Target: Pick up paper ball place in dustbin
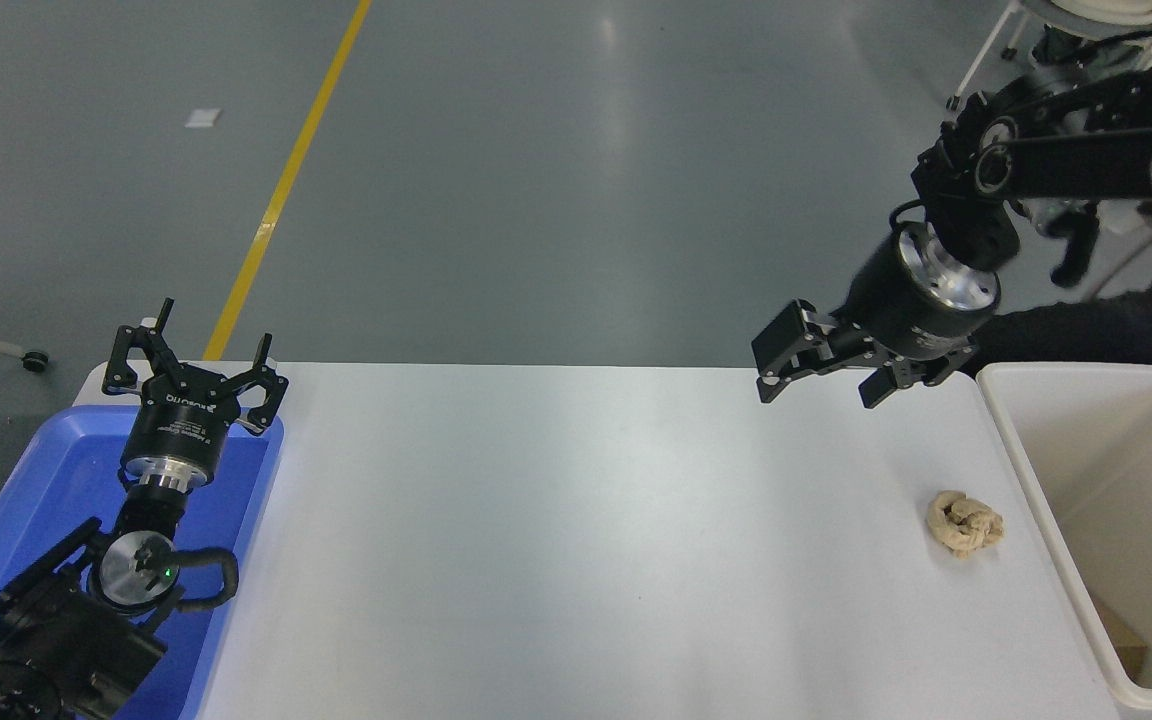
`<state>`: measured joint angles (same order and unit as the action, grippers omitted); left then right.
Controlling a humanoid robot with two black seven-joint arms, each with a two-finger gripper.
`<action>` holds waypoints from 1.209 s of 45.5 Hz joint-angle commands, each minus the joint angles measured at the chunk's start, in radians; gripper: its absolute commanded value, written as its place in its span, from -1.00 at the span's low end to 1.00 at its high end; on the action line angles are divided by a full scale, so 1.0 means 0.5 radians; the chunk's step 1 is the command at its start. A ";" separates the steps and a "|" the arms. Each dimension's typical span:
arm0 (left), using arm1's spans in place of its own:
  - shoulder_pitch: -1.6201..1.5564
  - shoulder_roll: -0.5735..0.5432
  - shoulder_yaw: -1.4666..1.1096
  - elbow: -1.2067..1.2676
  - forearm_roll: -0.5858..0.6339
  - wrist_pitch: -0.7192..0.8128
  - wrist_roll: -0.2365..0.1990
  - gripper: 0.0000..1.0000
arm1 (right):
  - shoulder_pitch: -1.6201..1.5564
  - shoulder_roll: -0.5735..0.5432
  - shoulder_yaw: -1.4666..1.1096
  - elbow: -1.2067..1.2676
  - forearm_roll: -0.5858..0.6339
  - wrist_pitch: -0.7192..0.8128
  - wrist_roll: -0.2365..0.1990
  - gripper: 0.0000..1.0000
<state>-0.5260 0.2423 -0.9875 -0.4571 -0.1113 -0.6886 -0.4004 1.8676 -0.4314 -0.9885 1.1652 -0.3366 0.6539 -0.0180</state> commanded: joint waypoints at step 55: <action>0.000 0.000 0.005 0.000 0.002 0.000 0.000 1.00 | -1.762 0.041 0.716 -1.168 -0.729 -0.863 0.021 0.23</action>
<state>-0.5262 0.2424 -0.9849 -0.4571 -0.1111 -0.6883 -0.4004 1.0238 -0.4229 -0.6427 0.6062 -0.6982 0.2556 -0.0085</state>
